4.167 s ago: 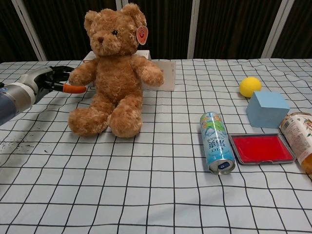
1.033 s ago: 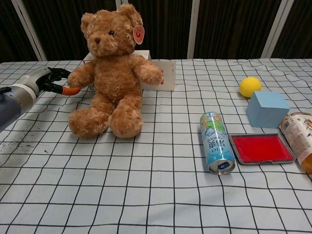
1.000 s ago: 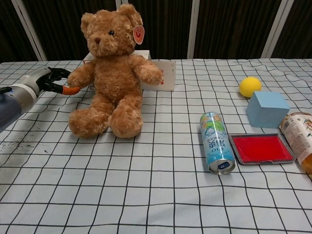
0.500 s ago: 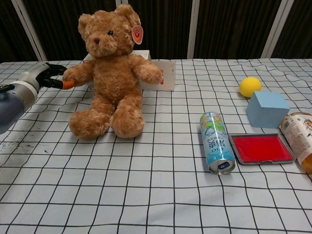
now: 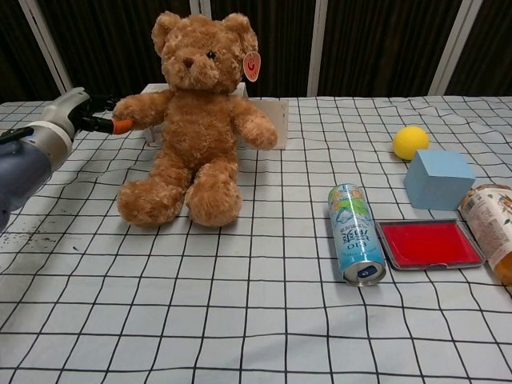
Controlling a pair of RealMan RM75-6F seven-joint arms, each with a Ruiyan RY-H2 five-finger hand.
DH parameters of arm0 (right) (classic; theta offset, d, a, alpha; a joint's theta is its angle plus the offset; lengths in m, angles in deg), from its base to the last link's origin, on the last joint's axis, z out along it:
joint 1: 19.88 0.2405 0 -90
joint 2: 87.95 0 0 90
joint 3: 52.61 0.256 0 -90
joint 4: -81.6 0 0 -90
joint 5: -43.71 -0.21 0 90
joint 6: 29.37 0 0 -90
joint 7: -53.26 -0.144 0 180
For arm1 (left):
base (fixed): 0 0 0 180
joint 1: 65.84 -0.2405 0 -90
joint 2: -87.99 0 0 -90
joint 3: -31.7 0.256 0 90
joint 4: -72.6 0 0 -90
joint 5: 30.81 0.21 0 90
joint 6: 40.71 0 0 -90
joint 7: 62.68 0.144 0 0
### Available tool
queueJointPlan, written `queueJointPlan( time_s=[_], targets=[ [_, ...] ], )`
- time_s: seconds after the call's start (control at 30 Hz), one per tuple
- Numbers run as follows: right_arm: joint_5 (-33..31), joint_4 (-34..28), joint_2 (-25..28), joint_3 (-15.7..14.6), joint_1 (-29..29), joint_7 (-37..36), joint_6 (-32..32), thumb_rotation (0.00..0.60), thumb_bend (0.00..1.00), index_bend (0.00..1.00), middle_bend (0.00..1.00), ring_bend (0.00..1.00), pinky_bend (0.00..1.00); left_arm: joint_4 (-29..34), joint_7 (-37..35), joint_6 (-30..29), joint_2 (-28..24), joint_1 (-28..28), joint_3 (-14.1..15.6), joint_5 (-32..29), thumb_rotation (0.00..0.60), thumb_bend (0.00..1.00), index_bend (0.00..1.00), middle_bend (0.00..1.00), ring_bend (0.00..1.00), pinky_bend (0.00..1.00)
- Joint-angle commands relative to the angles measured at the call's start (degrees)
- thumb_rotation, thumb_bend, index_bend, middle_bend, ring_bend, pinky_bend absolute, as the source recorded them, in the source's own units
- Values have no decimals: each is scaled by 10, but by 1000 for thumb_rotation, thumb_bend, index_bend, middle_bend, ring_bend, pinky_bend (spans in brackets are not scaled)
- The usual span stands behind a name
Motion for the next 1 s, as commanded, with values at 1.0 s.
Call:
queueJointPlan(
  time_s=[1.0],
  targets=[
    [-1,-7,3,-1,0,5,-1,600,130,55,15,0,0,53,33,-41,-23,-10,-12,-4,600,599,491,238,0,0]
  ],
)
